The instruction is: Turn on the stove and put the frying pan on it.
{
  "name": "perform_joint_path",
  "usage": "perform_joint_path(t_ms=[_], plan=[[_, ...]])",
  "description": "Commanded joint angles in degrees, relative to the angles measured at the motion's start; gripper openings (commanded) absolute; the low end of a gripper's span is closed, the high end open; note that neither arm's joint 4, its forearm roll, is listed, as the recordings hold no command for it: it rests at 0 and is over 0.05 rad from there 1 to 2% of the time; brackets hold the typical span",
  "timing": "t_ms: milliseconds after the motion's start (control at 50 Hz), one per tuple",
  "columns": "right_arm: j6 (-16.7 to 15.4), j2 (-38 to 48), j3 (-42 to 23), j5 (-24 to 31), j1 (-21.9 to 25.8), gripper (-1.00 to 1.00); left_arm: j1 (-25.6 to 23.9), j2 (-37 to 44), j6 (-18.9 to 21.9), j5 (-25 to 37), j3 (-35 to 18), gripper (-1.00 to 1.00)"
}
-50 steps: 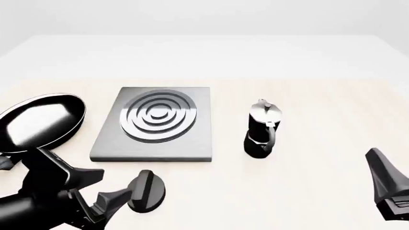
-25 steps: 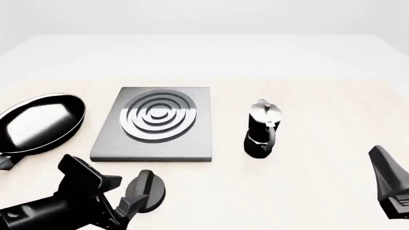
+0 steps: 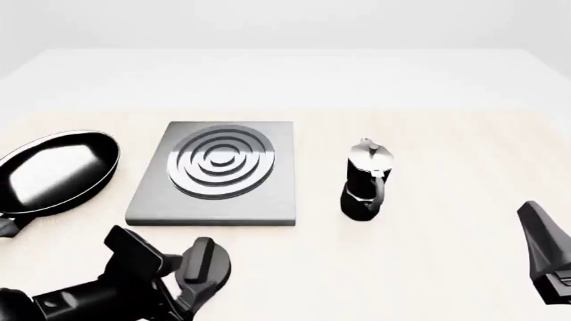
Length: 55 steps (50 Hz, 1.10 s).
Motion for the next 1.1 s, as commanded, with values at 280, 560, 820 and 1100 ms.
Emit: perform_joint_path(t_ms=[280,560,820,1100], plan=[[-0.18,0.02,0.03,0.29,-0.35,1.00,-1.35,8.76,-0.32,-7.65,0.18,1.00],[-0.02,-0.01,0.06,0.27,-0.85,1.00,-9.87,2.94,-3.61,-1.60,-1.51,1.00],[0.31,-0.02,0.18,0.09,-1.12,1.00,-15.60,0.35,-5.24,1.10,-3.80,1.00],[0.55,-0.03,0.12,0.02,-1.00,1.00,-17.85,-10.02,-4.83,10.33,-6.25,1.00]])
